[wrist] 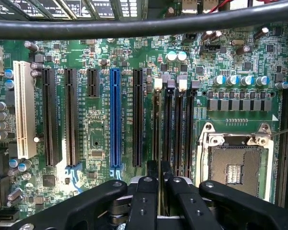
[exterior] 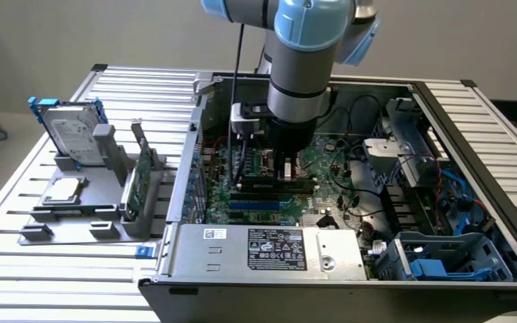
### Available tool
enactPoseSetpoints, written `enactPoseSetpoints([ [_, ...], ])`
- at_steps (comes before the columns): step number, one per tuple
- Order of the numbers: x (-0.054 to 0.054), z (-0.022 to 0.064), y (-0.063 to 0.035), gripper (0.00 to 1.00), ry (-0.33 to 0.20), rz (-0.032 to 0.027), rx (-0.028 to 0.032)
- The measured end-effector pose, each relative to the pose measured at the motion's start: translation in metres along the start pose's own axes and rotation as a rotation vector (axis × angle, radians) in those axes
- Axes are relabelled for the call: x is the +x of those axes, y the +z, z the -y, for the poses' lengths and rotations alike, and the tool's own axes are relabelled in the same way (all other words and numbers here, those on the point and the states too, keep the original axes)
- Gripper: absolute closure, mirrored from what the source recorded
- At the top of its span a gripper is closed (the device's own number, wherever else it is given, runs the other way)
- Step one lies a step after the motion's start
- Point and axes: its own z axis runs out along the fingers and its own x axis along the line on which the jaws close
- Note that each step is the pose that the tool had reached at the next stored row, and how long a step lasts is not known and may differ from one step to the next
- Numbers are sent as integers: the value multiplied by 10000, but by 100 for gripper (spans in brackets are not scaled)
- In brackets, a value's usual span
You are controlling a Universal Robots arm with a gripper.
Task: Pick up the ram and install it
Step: 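Insert the ram into the slot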
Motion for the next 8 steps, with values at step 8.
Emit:
enactPoseSetpoints([
  [8,-8,-19,-11,60,4,-2,-3],
])
